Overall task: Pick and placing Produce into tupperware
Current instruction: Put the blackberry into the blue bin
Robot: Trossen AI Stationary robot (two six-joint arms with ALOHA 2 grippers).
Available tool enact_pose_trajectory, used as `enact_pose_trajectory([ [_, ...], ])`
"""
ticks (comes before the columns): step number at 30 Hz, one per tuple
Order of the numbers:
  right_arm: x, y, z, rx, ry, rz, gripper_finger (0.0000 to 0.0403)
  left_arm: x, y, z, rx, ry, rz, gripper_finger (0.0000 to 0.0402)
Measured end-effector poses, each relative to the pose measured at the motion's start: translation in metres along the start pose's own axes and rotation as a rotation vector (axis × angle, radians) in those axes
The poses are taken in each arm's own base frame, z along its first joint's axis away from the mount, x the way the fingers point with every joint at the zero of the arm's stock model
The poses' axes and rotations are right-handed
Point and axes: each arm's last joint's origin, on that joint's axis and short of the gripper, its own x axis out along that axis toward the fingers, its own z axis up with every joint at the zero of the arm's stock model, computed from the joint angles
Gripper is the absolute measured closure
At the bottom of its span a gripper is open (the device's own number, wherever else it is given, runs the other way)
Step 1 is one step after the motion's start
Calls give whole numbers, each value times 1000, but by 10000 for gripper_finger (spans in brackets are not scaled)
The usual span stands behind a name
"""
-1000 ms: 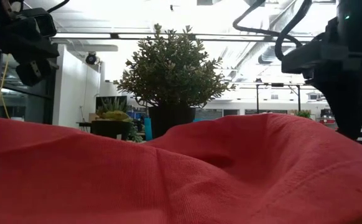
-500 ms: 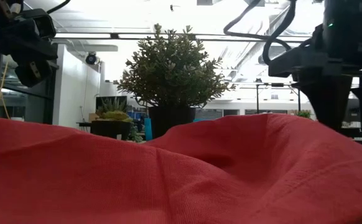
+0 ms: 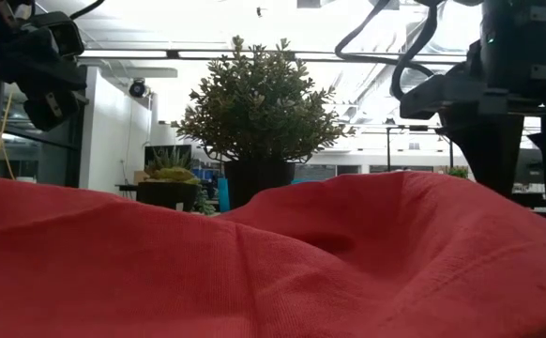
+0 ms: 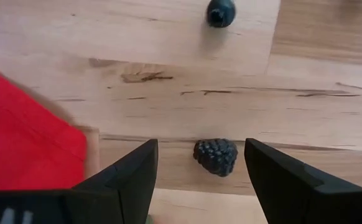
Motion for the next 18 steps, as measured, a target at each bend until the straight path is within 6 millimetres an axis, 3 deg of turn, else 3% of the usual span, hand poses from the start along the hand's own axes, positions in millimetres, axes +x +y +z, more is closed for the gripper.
enact_pose_trajectory([
  [18, 0, -1, -5, 44, 26, -3, 171, 0, 1, -1, 9, 13, 5, 401],
])
